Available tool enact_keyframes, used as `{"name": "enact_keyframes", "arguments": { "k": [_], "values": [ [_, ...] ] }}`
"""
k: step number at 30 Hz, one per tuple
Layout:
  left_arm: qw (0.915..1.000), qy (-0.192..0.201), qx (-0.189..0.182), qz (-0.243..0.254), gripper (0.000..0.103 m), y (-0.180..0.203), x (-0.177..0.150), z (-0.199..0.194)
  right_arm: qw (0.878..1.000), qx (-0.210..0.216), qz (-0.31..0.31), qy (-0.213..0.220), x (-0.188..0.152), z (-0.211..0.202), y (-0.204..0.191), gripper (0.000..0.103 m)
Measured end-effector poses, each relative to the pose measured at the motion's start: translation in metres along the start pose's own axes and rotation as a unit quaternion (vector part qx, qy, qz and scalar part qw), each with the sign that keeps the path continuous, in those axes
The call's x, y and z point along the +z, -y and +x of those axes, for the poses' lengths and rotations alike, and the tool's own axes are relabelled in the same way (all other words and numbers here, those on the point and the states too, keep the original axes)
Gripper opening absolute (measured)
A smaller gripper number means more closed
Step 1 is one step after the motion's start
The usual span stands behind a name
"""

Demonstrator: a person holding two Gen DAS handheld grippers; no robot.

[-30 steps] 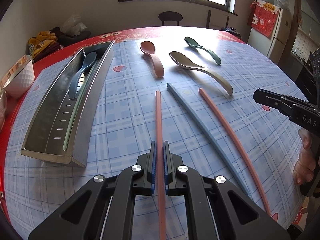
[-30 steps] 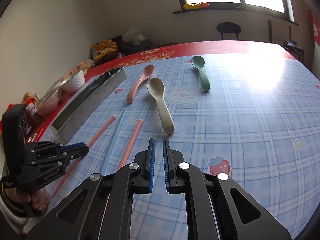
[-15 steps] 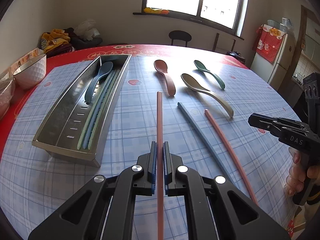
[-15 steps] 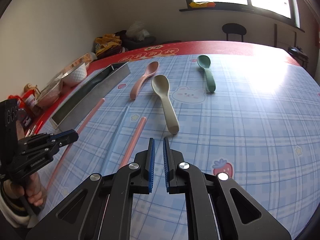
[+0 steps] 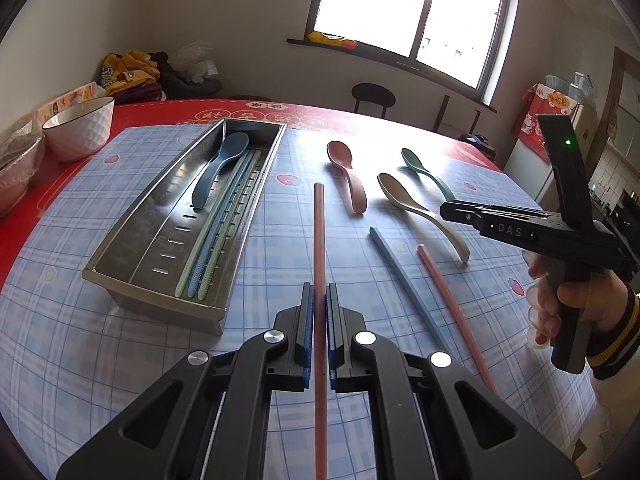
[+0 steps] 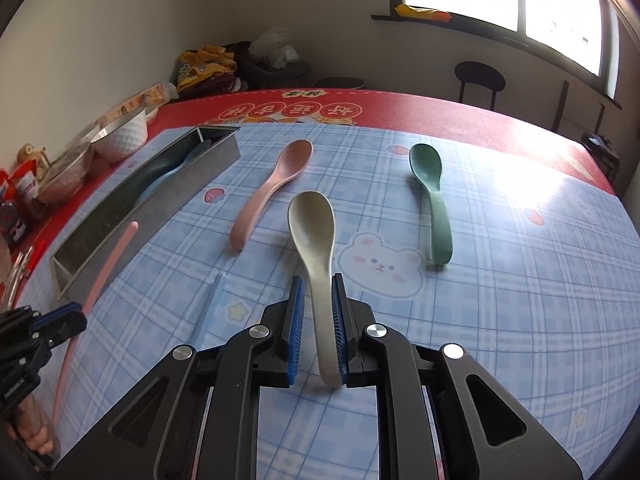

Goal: Organize utensils
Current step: 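Grasp the beige spoon by its handle with the right tool while the left holds the pink chopstick, then lower pink chopstick into the steel tray, open left tool while right holds beige spoon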

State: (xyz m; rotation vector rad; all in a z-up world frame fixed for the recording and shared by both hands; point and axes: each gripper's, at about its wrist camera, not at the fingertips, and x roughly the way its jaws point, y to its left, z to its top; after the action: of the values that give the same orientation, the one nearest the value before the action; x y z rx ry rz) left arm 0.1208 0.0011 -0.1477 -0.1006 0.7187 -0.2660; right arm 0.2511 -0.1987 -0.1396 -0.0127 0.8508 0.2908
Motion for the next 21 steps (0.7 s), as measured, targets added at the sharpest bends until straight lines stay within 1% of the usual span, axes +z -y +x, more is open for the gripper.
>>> {"name": "enact_keyframes", "arguments": {
  "k": [2,4,8,13,17,21],
  "values": [
    [1.0,-0.001,-0.002,0.0,0.006,0.0,0.0,0.0,1.0,-0.001,0.0,-0.009,0.003,0.009,-0.002,0.016],
    [1.0,-0.002,-0.004,-0.001,0.006,0.0,0.0,0.0,1.0,-0.014,0.0,-0.01,0.004,0.013,-0.003,0.017],
    [1.0,-0.002,-0.007,-0.003,0.006,-0.001,0.0,0.001,1.0,-0.017,0.011,-0.023,0.006,0.022,0.001,0.018],
    [0.9999,-0.003,-0.009,-0.003,0.006,-0.001,-0.001,0.001,0.999,-0.021,0.011,-0.028,0.004,0.027,0.001,0.02],
    [0.9999,-0.004,-0.01,-0.002,0.006,-0.001,-0.001,0.002,0.999,-0.015,0.016,-0.041,0.003,0.032,0.002,0.02],
    [0.9999,-0.005,-0.011,-0.002,0.006,-0.001,-0.001,0.003,0.999,-0.007,0.025,-0.039,0.002,0.033,0.006,0.019]
  ]
}}
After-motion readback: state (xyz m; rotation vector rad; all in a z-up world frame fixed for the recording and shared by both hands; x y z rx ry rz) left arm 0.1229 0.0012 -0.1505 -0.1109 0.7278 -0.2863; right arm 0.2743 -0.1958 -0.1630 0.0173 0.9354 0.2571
